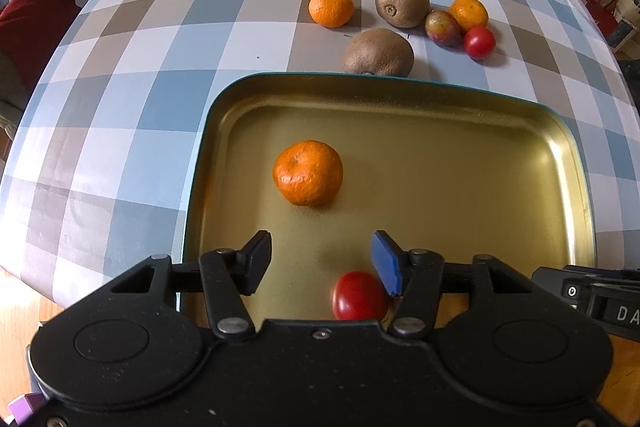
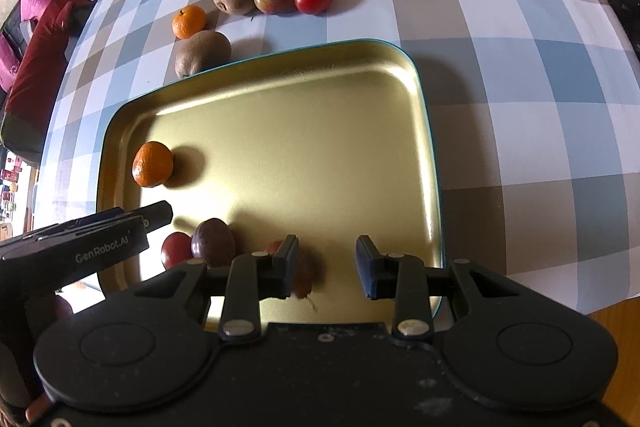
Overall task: Organize fruits
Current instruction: 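Lift both open tools out of the tray back toward the fruit row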
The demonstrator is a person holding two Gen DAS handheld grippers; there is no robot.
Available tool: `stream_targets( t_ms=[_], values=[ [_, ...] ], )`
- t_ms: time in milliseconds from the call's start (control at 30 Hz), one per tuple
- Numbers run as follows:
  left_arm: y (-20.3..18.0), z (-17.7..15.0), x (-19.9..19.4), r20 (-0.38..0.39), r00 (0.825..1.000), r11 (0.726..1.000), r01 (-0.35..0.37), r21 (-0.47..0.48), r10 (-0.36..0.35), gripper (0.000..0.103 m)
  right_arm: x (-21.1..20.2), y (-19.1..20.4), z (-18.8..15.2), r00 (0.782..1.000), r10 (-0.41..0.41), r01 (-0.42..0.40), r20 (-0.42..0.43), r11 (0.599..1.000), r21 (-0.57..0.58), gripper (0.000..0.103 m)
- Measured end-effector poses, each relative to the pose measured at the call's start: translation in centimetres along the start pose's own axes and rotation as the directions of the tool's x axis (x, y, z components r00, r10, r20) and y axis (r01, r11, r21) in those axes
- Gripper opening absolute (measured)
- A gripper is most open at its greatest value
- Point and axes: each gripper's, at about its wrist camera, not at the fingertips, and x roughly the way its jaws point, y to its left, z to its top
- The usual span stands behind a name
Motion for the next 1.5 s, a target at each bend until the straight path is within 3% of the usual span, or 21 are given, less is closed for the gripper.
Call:
stream_targets(
  t_ms=[700, 1067, 1500],
  values=[
    [-0.2, -0.1, 0.5, -0.024, 1.000, 1.000, -0.014, 0.000, 0.014, 0.061, 1.4, 0.4, 0.4, 0.999, -0.005, 0.004, -0.049, 1.000, -0.012, 0.035],
    [-0.1, -0.1, 0.8, -0.024, 1.000, 1.000, 0.000, 0.002, 0.000, 0.061, 1.7, 1.5, 0.4, 0.999, -0.043, 0.041, -0.030, 0.998, -0.056, 0.035],
    [-1.1, 0.2, -0.8, 0.034, 0.999, 0.998, -0.006, 0.064, 0.004, 0.061, 1.7, 1.6, 0.3, 0.998, -0.057, 0.055, -0.033, 0.996, -0.076, 0.035]
  ],
)
